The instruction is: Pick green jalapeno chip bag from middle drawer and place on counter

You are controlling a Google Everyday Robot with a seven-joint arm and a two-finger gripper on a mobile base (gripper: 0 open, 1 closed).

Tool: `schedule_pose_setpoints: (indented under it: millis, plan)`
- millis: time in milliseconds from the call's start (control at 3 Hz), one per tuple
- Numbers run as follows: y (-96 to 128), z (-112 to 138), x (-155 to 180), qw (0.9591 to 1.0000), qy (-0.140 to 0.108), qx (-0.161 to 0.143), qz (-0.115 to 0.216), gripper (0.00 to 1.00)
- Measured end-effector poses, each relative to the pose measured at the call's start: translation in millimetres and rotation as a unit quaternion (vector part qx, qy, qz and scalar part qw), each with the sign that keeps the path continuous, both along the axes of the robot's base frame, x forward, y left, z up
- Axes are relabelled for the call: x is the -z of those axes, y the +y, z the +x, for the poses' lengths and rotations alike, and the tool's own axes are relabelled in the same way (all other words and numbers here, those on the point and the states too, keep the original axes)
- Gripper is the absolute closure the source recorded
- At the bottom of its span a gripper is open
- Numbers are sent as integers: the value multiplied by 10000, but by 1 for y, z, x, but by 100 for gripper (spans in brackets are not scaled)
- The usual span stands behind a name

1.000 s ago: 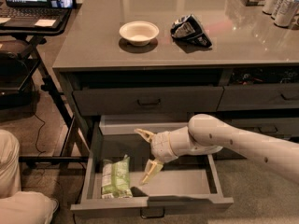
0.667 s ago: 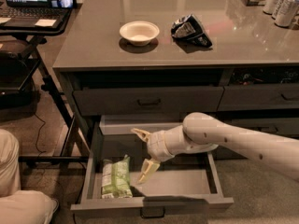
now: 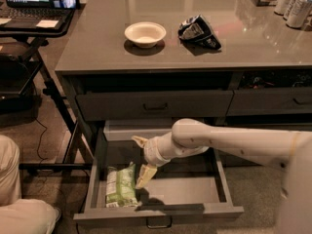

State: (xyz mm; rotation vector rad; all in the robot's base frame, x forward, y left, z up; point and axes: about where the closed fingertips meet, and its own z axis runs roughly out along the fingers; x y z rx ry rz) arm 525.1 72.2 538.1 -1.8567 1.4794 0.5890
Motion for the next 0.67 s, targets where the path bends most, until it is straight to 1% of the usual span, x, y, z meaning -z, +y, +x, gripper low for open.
schedule_pose_setpoints:
  millis: [333, 667]
  plan:
    - [7, 17, 48, 9995, 142, 211, -165, 0]
    - [16, 23, 82, 9985, 278, 393, -278, 0]
